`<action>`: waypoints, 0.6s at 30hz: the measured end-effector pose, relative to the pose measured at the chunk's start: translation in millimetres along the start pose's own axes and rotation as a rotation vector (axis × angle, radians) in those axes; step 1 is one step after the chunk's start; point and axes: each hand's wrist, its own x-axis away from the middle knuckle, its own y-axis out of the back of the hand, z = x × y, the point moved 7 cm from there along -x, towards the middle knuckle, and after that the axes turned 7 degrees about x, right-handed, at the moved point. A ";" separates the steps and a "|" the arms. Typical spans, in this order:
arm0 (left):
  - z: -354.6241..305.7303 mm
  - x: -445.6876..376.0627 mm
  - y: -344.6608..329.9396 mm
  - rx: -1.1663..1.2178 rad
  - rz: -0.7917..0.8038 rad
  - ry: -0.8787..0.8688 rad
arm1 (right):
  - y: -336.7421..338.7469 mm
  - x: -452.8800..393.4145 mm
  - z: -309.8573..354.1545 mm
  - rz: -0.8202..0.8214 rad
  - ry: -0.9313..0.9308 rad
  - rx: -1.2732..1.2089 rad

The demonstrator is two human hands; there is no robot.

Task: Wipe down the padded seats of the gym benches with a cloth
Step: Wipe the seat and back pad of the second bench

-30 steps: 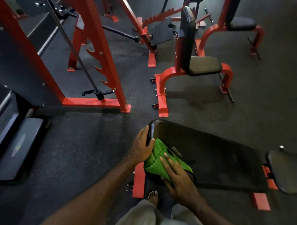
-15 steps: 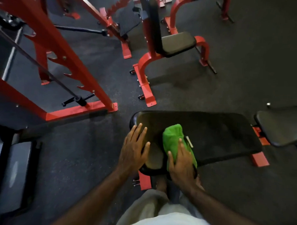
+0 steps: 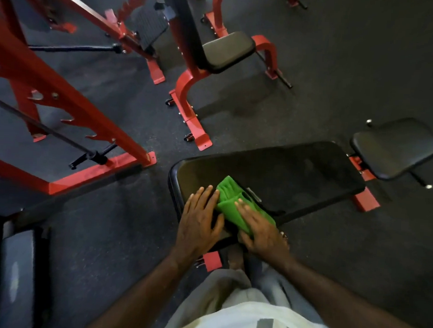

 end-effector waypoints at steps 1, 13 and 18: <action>-1.4 -1.7 -0.6 -0.011 0.007 -0.001 | 5.5 -2.4 -13.1 -0.022 -0.048 0.014; 14.2 6.9 7.4 -0.081 -0.025 0.044 | 15.6 5.6 -55.0 -0.179 -0.512 -0.078; 21.9 8.7 10.3 -0.061 -0.050 0.141 | -3.6 -1.2 4.4 -0.051 -0.204 -0.114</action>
